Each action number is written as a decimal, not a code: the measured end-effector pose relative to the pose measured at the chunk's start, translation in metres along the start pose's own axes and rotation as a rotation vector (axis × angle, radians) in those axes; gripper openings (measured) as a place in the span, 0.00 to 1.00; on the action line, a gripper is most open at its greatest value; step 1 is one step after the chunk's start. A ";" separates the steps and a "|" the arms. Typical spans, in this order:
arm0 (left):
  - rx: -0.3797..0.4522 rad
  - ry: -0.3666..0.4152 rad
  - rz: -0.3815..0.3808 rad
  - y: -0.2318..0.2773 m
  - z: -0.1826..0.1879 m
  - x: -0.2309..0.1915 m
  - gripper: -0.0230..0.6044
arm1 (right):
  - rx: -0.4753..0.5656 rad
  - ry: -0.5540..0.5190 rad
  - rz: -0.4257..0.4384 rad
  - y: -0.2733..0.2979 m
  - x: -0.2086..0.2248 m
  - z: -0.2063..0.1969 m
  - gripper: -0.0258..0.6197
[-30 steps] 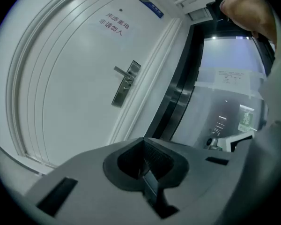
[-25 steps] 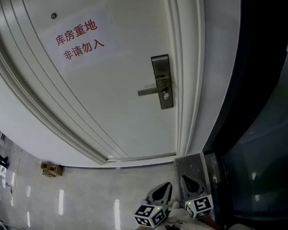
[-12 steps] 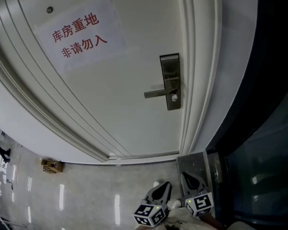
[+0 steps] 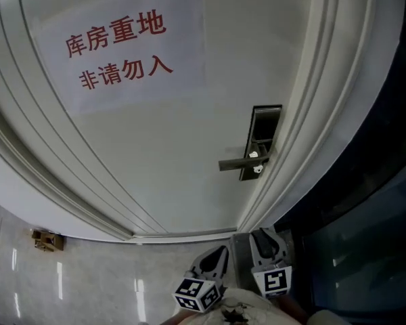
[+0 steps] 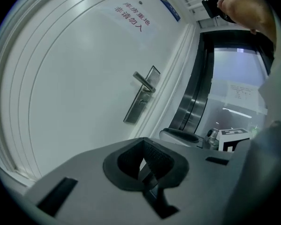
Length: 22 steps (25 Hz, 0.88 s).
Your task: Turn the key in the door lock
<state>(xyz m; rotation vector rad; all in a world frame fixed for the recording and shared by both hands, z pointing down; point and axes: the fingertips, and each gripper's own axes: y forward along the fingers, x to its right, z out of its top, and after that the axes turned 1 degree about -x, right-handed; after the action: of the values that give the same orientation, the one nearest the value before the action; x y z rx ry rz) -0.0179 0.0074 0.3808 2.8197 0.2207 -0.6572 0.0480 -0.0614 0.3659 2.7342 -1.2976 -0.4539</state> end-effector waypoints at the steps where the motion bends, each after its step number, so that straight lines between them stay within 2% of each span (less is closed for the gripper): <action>1: -0.005 0.008 -0.021 0.002 0.008 -0.004 0.05 | -0.002 -0.027 -0.038 0.005 0.004 0.007 0.19; 5: -0.024 0.036 -0.087 0.007 0.025 -0.021 0.05 | -0.022 -0.093 -0.185 0.023 0.017 0.027 0.19; 10: 0.037 0.074 -0.116 0.042 0.056 -0.055 0.05 | 0.066 -0.219 -0.306 0.088 0.051 0.057 0.22; 14: -0.019 0.024 -0.175 0.029 0.047 -0.050 0.05 | -0.036 -0.535 -0.390 0.081 0.063 0.075 0.23; 17: 0.016 0.005 -0.180 0.030 0.056 -0.057 0.05 | -0.107 -0.705 -0.427 0.102 0.076 0.076 0.26; 18: 0.023 -0.005 -0.177 0.030 0.058 -0.061 0.05 | -0.127 -0.712 -0.428 0.109 0.080 0.074 0.27; 19: 0.028 -0.015 -0.172 0.029 0.060 -0.065 0.05 | -0.136 -0.674 -0.419 0.114 0.083 0.072 0.27; 20: 0.031 -0.024 -0.165 0.029 0.061 -0.069 0.05 | -0.132 -0.591 -0.398 0.118 0.085 0.070 0.27; 22: 0.031 -0.034 -0.153 0.029 0.062 -0.077 0.05 | -0.090 -0.348 -0.349 0.125 0.091 0.067 0.27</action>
<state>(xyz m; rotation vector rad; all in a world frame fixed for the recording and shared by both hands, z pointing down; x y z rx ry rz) -0.1057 -0.0436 0.3674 2.8393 0.4272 -0.7457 -0.0104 -0.2075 0.3055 2.8971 -0.8172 -1.0284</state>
